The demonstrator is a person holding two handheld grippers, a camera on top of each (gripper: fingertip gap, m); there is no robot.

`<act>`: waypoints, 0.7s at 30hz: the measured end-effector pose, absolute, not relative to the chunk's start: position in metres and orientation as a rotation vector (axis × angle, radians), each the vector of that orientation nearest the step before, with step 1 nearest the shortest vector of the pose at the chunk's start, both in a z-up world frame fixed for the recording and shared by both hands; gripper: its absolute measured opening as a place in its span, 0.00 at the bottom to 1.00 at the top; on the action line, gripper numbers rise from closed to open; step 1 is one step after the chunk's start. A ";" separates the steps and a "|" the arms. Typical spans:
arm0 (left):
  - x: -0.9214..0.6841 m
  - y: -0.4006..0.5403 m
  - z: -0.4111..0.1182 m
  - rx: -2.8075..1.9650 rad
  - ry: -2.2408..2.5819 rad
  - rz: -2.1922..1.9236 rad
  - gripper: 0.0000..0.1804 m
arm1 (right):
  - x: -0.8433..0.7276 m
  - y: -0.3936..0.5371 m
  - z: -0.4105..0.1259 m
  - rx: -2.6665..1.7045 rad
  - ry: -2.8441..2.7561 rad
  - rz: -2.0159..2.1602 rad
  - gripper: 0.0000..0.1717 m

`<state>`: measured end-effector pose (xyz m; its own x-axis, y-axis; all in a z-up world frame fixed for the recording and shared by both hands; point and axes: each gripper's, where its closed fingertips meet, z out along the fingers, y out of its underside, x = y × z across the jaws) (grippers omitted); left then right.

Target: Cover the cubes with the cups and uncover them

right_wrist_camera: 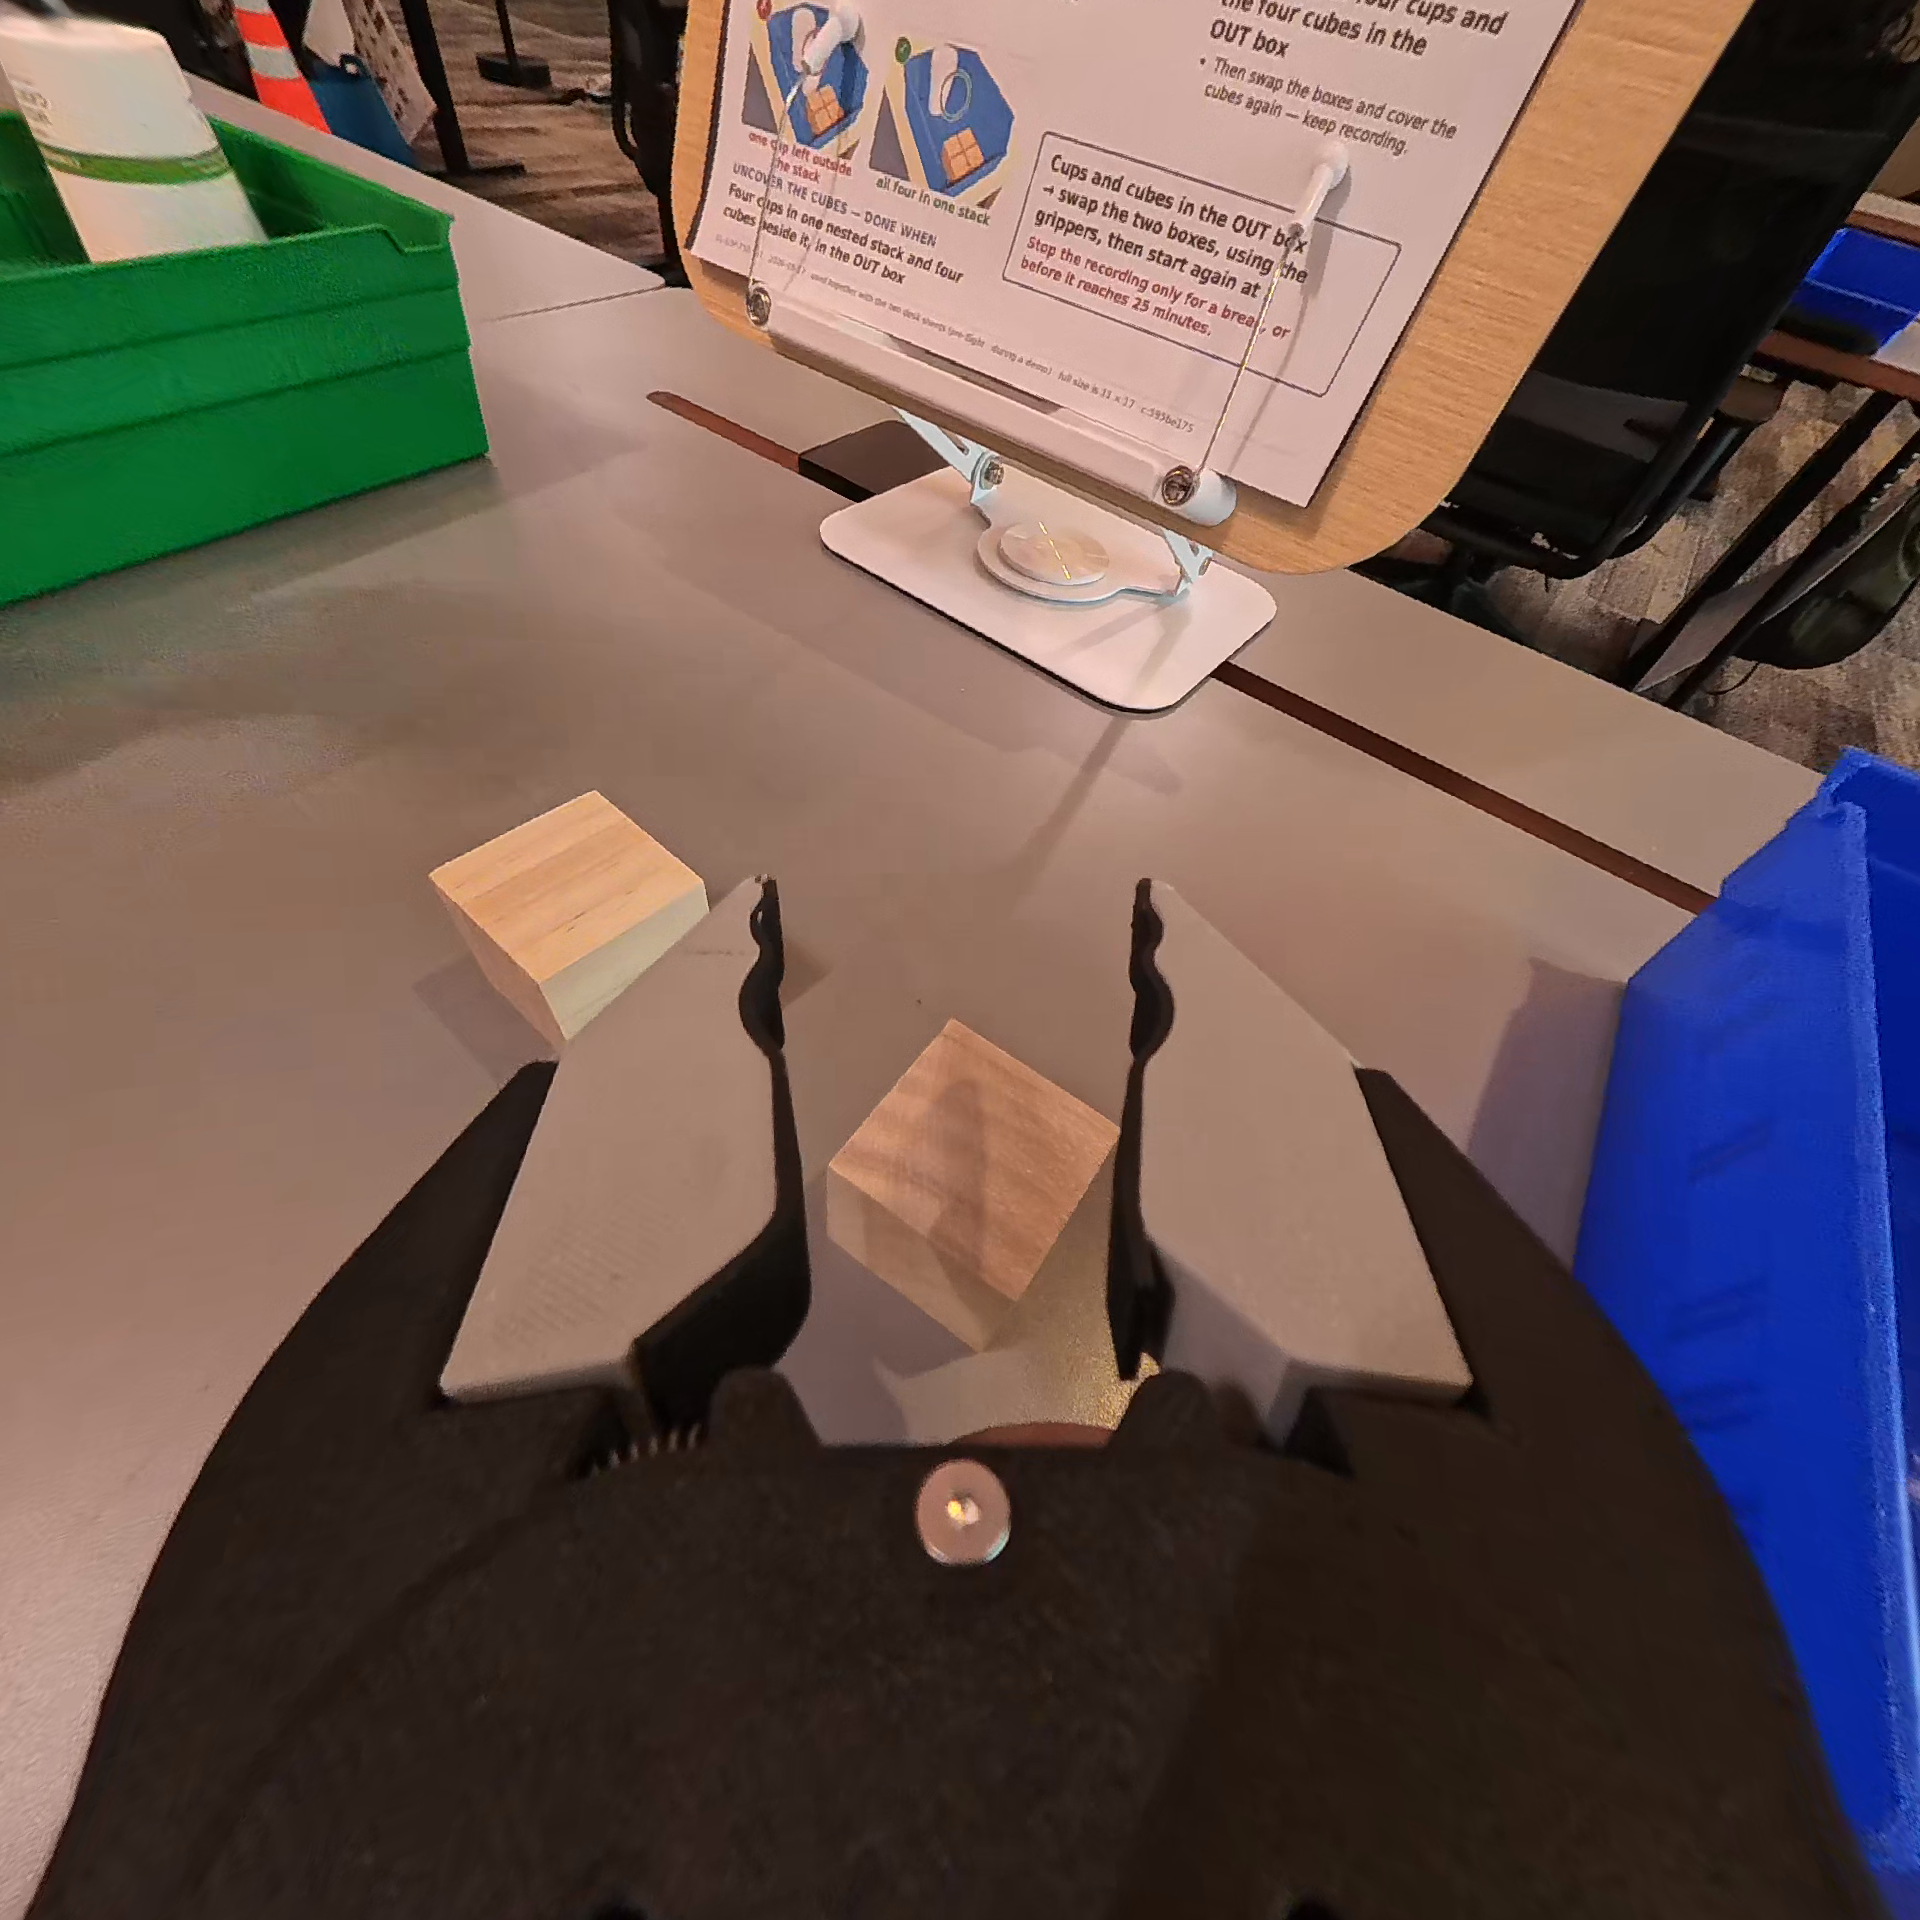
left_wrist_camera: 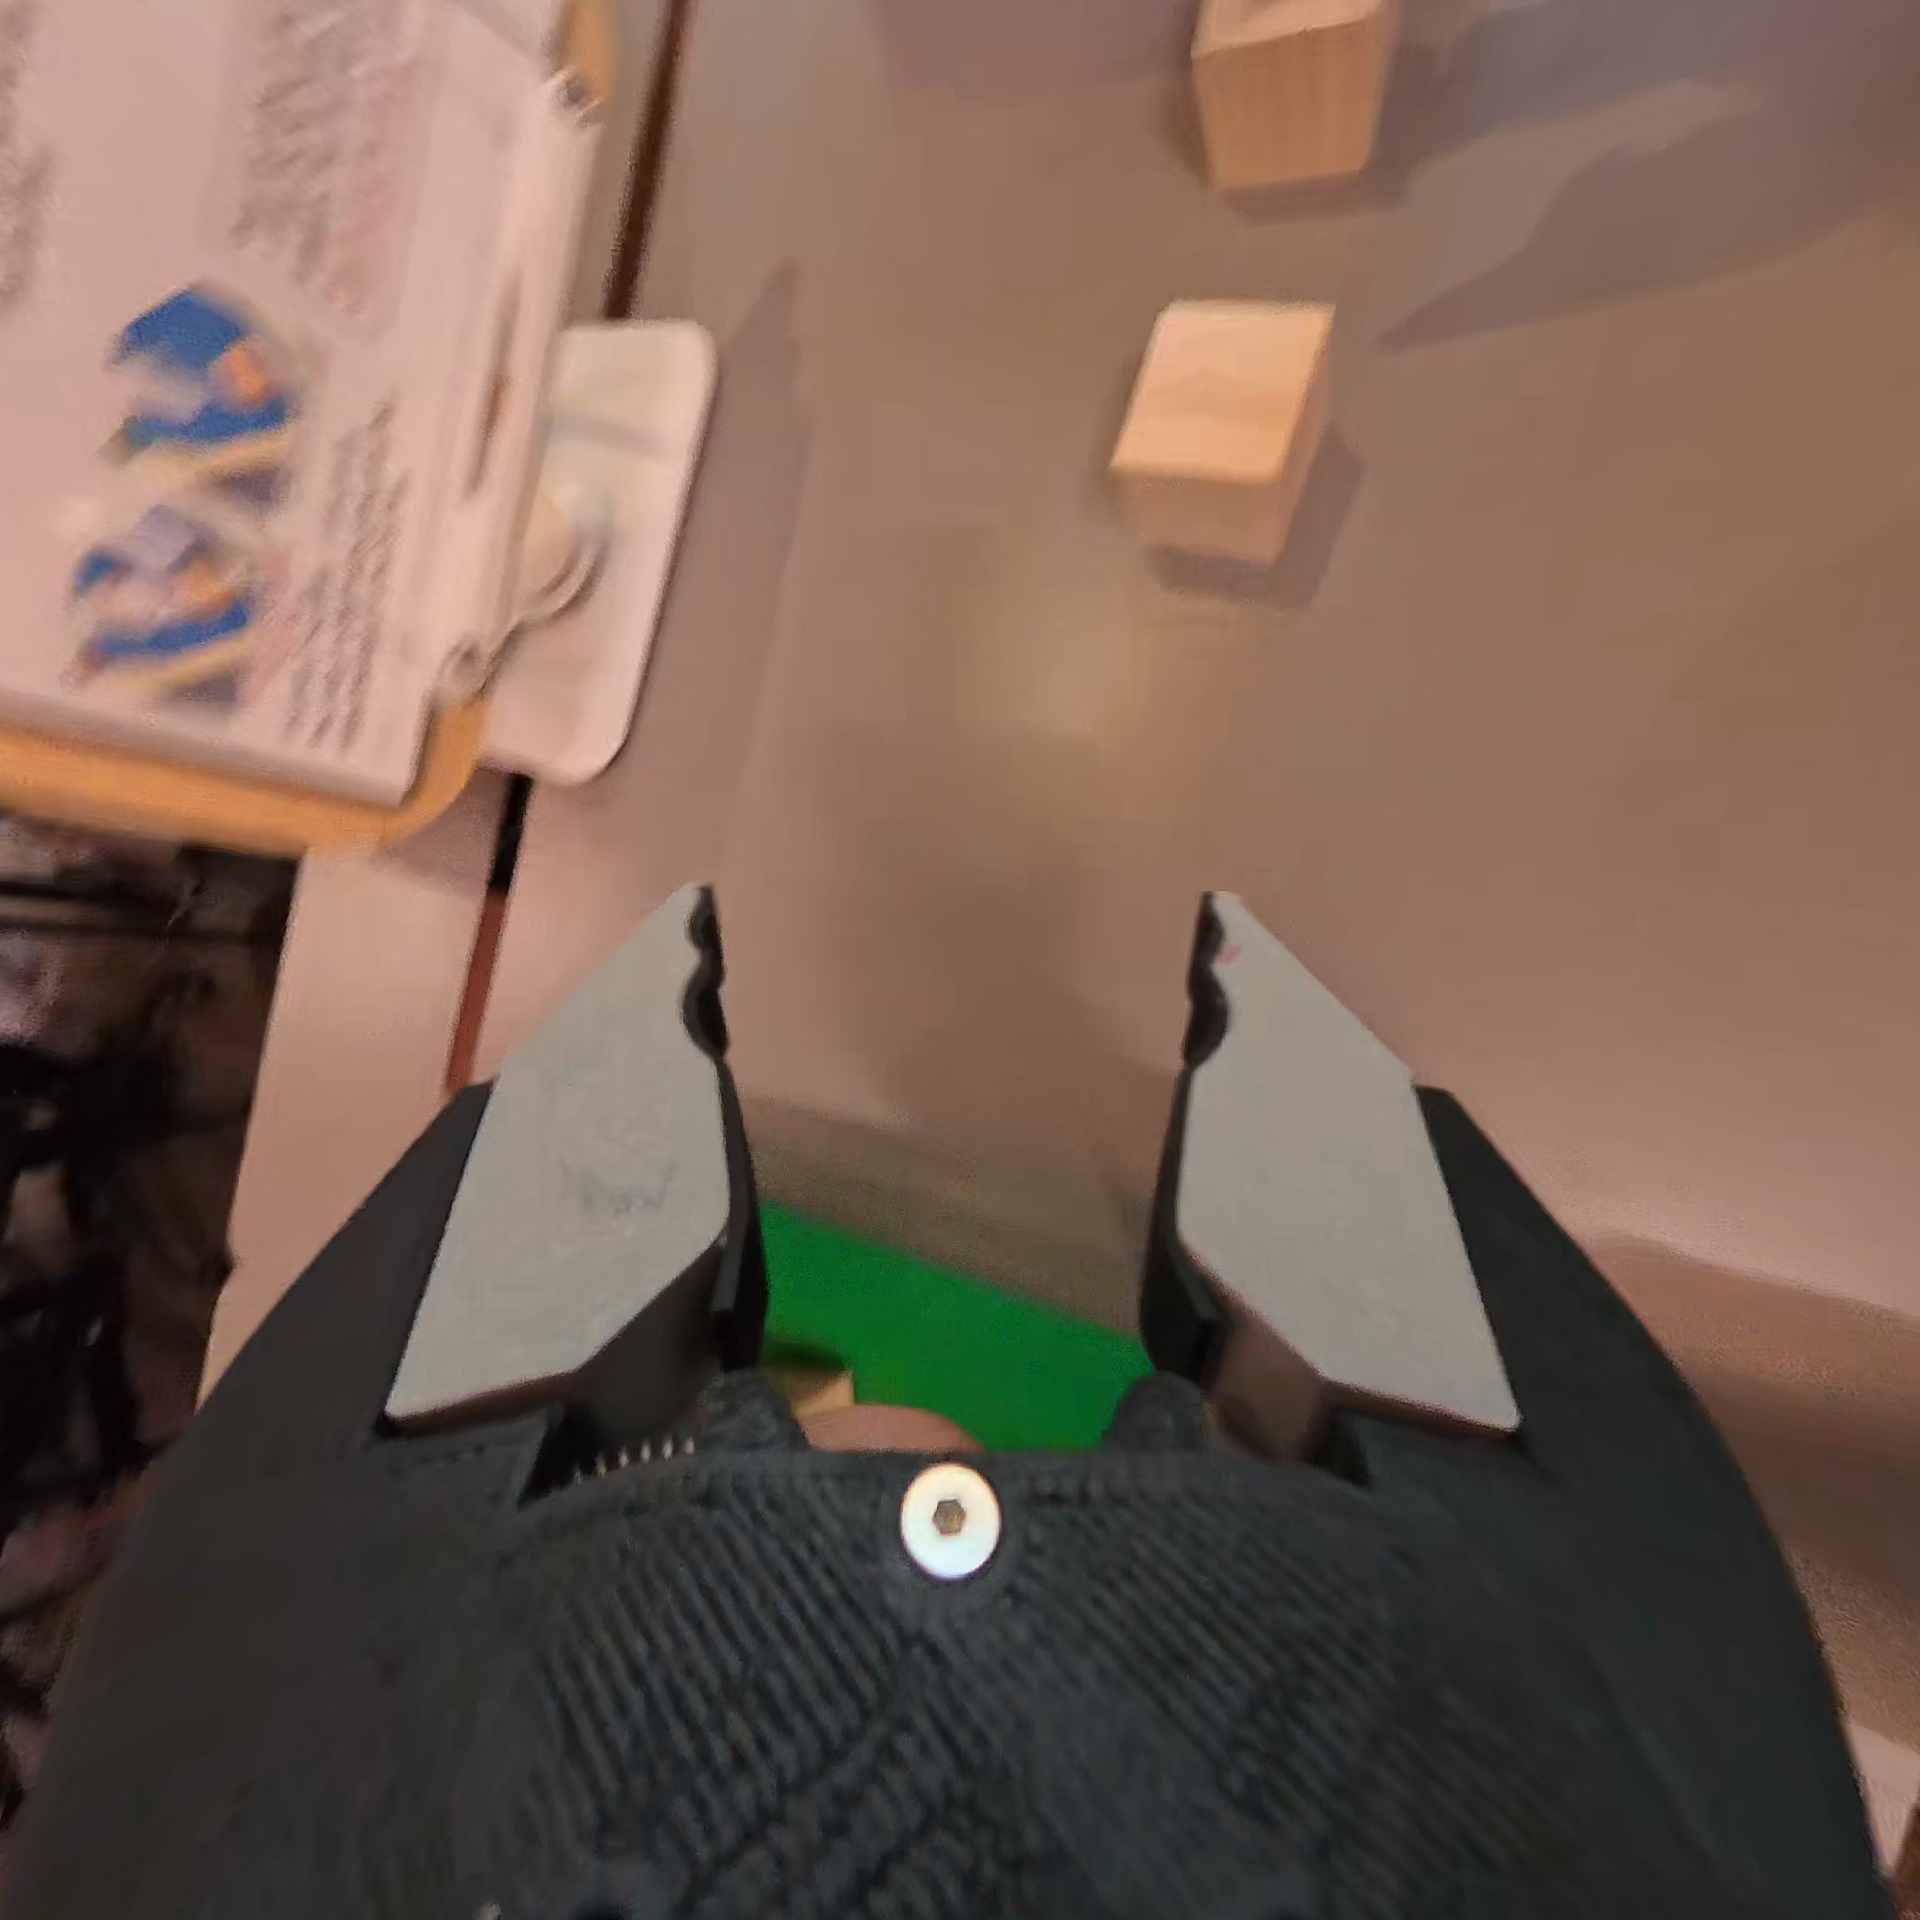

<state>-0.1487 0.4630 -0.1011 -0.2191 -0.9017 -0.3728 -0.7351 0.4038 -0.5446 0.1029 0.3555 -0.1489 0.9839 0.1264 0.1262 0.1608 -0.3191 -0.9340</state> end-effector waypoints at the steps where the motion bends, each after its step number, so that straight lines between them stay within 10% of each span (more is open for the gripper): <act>1: -0.174 0.480 -0.094 -1.421 1.966 -0.297 0.42 | 0.102 0.356 -0.150 -1.903 -0.210 -0.034 0.38; 21: -0.311 0.645 -0.238 -1.999 2.028 0.027 0.39 | 0.069 0.363 -0.176 -1.965 -0.336 0.095 0.39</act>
<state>-0.3106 0.6446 -0.2381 0.0074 -0.9757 -0.2190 -0.9811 0.0352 -0.1901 0.0686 0.3633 -0.1763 0.9568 0.2775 0.0870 0.1905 -0.3720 -0.9084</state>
